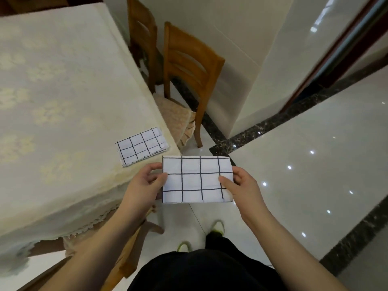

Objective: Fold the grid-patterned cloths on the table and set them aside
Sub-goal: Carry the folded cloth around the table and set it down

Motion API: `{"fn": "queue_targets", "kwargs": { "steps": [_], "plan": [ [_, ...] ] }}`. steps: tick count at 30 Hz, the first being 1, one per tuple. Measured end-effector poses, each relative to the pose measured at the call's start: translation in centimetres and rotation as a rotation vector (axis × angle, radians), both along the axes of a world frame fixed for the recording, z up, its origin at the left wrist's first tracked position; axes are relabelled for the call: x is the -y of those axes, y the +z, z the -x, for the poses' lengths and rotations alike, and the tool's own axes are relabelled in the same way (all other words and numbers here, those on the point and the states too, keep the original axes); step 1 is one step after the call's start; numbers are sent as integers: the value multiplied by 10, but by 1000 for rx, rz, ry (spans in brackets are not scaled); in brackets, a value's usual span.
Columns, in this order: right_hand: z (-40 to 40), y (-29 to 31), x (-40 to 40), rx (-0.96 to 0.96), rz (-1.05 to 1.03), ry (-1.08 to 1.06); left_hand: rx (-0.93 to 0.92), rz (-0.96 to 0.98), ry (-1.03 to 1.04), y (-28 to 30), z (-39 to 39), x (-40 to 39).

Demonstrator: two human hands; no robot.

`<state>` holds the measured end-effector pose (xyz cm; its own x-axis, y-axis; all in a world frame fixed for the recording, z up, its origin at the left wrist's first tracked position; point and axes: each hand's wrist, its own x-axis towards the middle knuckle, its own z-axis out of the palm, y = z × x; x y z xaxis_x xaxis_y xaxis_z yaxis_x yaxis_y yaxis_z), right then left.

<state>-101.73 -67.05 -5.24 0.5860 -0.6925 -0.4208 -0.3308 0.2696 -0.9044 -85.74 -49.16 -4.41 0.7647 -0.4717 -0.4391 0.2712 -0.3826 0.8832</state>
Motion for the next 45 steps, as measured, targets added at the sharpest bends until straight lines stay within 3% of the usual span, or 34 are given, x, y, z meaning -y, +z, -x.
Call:
{"fn": "queue_targets", "kwargs": {
  "steps": [10, 21, 33, 45],
  "plan": [
    [-109, -17, 93, -30, -42, 365, 31, -160, 261, -3, -44, 44],
    [-205, -38, 93, -84, -121, 568, 35, -162, 525, -28, -98, 36],
    [-294, -117, 54, -296, 67, 656, 45, -352, 485, -109, -178, -4],
    [-306, -151, 38, -381, 349, 638, 155, -453, 407, -152, -206, -7]
  ]
}}
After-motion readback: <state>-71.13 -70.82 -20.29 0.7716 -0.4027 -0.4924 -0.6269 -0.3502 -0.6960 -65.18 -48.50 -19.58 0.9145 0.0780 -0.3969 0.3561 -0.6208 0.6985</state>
